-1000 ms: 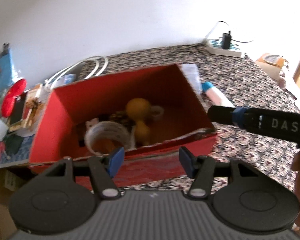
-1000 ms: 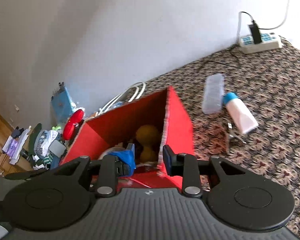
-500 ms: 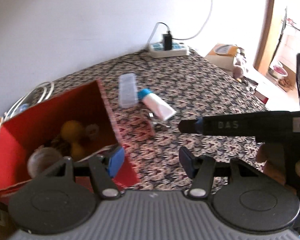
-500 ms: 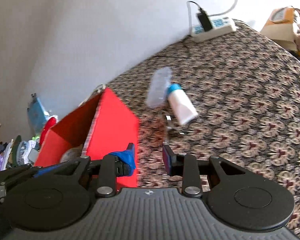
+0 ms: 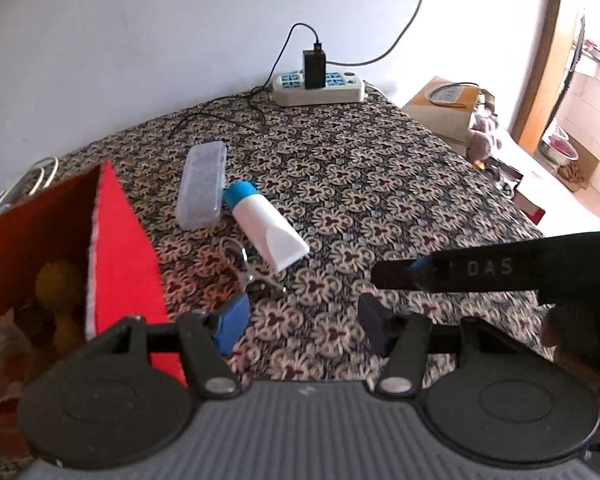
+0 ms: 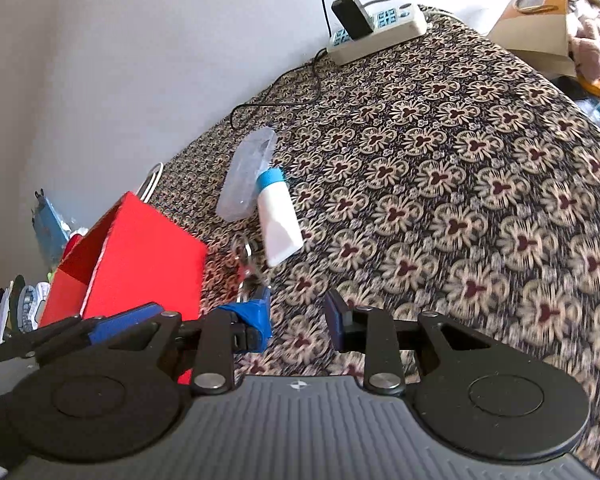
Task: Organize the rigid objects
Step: 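Move the right tool toward the white tube with blue cap, then close the right tool around the white tube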
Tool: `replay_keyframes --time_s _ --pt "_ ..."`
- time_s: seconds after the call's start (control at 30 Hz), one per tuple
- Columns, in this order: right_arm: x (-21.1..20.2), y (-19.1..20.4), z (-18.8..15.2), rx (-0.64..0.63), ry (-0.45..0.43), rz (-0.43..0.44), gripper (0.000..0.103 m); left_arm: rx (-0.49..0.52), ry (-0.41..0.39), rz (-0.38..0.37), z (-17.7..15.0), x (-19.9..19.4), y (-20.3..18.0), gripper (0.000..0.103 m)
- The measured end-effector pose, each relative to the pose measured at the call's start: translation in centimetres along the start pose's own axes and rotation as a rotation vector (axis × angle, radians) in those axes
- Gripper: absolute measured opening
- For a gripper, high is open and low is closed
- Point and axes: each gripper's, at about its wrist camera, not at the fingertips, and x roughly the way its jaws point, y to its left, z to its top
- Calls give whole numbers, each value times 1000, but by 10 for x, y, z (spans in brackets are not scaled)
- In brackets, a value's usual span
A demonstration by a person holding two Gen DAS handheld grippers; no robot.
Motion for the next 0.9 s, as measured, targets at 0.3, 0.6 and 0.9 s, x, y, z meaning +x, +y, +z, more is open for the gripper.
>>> replay_keyframes --time_s 0.3,0.6,0.9 --pt "44 -20 49 -4 81 67 13 -52 7 26 23 54 0 60" --pt "91 -25 86 81 177 164 13 -50 51 44 45 101 1 60" --pt "124 -21 106 60 223 194 13 -90 103 62 53 135 18 60"
